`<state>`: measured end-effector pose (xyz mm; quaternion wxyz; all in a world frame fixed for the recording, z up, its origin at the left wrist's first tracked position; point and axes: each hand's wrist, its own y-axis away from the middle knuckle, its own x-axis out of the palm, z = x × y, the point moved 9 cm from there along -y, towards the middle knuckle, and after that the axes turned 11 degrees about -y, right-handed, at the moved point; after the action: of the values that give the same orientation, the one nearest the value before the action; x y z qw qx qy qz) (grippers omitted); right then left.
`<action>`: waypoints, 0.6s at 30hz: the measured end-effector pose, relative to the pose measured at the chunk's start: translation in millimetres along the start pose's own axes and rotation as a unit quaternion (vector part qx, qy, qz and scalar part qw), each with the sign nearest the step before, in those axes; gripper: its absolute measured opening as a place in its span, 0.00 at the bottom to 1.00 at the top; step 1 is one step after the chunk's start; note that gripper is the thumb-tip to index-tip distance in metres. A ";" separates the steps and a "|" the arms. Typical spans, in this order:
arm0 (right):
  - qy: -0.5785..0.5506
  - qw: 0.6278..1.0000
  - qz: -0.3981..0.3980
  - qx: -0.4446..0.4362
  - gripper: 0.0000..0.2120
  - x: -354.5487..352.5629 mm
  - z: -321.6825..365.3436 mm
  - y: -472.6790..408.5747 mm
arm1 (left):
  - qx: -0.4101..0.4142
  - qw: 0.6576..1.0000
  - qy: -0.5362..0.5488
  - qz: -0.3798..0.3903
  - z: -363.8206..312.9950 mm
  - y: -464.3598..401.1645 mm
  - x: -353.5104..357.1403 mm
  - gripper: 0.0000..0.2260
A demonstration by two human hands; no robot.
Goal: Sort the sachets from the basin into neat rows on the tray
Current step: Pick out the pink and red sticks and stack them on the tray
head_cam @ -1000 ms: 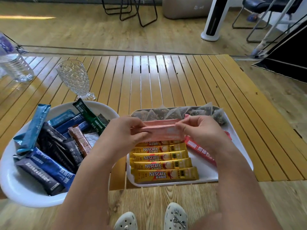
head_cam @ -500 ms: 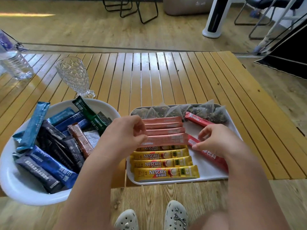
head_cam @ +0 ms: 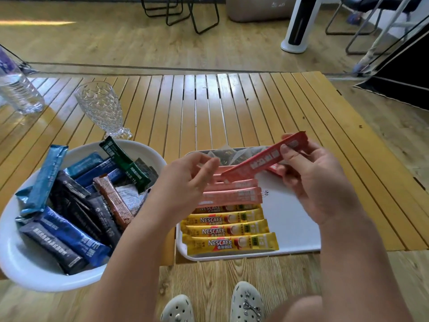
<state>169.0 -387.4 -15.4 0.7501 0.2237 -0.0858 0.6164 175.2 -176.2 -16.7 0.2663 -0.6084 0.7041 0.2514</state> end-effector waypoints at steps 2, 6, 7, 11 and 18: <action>-0.093 0.994 0.038 0.051 0.02 14.5 -10.7 1.4 | -0.043 0.988 0.133 0.071 -1.6 1.6 14.9 0.20; -0.130 0.986 0.076 0.078 0.09 31.8 -22.0 -3.1 | -0.112 0.969 0.204 0.083 1.8 5.9 23.7 0.15; -0.122 0.986 0.073 0.084 0.08 31.9 -25.5 -5.3 | -0.121 0.972 0.194 0.057 6.3 4.8 19.7 0.12; -0.008 0.996 0.044 0.081 0.06 21.5 -37.8 -15.6 | -0.140 0.957 0.254 -0.004 22.6 1.1 5.2 0.08; -0.112 0.987 0.034 0.111 0.06 19.8 -42.4 -22.7 | -0.105 0.910 0.395 -0.063 26.0 -1.0 -9.1 0.15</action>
<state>189.1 -354.3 -50.2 0.6848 0.3704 -0.1081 0.6181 179.0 -152.2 -29.6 -0.0843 -0.7254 0.6816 0.0459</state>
